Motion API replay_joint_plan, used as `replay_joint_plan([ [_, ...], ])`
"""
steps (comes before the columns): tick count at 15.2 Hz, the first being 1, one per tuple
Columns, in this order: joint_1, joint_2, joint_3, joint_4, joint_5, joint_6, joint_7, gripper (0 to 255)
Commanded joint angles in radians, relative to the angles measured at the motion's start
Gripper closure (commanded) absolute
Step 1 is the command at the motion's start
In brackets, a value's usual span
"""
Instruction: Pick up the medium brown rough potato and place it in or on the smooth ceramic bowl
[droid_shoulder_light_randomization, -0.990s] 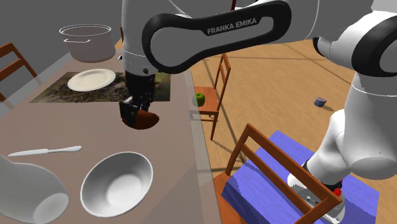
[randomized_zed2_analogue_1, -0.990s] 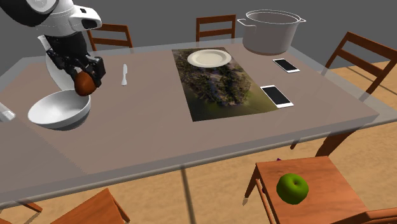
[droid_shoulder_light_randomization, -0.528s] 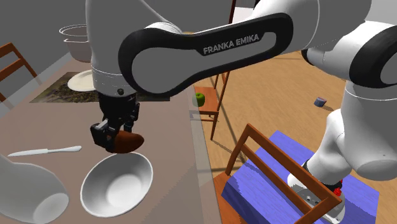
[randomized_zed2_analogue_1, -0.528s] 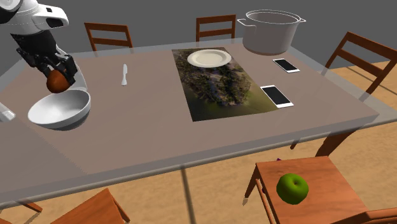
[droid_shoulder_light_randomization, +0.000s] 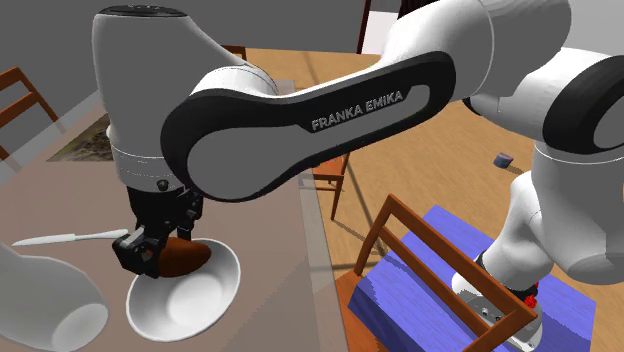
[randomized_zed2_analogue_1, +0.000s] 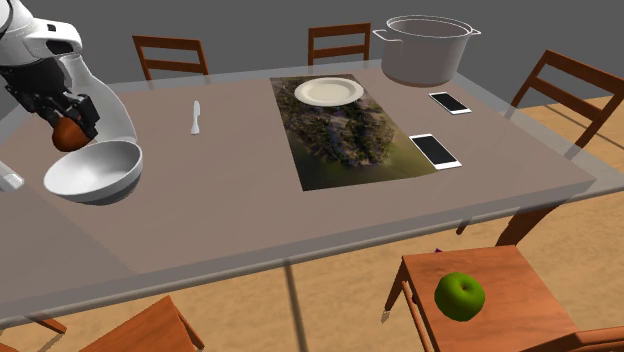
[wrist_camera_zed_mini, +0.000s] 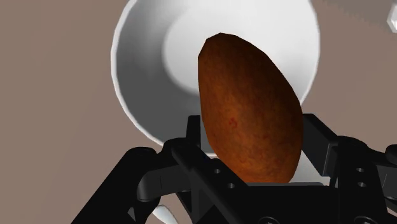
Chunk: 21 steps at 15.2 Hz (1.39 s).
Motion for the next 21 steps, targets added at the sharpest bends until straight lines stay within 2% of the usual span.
replay_joint_plan([
  [1, -0.001, 0.004, -0.001, -0.022, -0.001, 0.025, 0.0, 255],
  [9, -0.002, 0.026, -0.006, -0.097, -0.007, 0.122, -0.001, 255],
  [17, -0.002, 0.026, -0.006, -0.097, -0.007, 0.122, -0.001, 255],
  [18, -0.002, 0.026, -0.006, -0.097, -0.007, 0.122, -0.001, 0],
  [21, -0.002, 0.026, -0.006, -0.097, -0.007, 0.122, -0.001, 0],
])
